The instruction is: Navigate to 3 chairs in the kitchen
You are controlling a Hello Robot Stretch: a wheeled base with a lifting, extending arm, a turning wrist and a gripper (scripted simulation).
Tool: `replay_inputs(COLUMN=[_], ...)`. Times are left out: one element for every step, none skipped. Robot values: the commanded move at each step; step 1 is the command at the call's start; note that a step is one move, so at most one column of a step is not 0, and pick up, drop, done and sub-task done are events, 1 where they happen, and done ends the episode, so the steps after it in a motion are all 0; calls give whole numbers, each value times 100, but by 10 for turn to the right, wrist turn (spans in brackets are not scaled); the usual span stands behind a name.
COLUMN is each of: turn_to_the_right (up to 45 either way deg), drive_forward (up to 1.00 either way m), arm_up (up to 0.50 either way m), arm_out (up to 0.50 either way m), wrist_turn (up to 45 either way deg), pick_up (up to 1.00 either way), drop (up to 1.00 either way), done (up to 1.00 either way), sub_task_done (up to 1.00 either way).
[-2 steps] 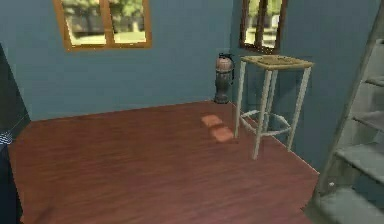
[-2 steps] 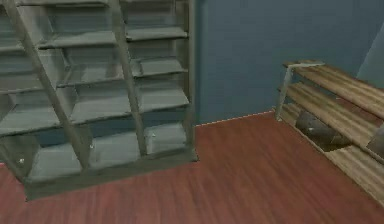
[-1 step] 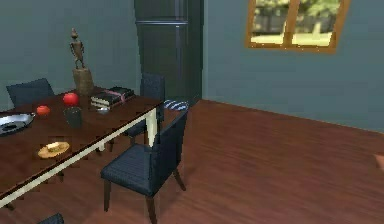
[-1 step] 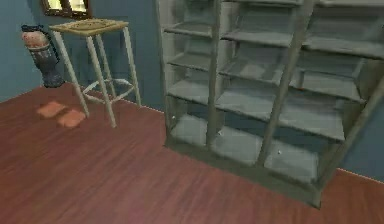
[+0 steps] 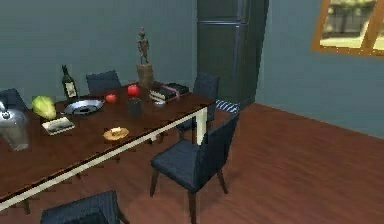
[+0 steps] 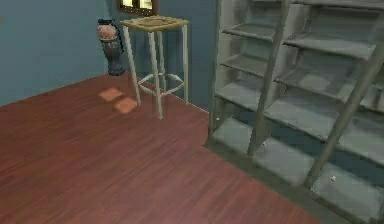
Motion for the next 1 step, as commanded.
replay_inputs(turn_to_the_right=[0], drive_forward=[0], arm_up=[0], arm_out=[0], wrist_turn=[0], pick_up=[0], drop=[0], done=[100], sub_task_done=[0])
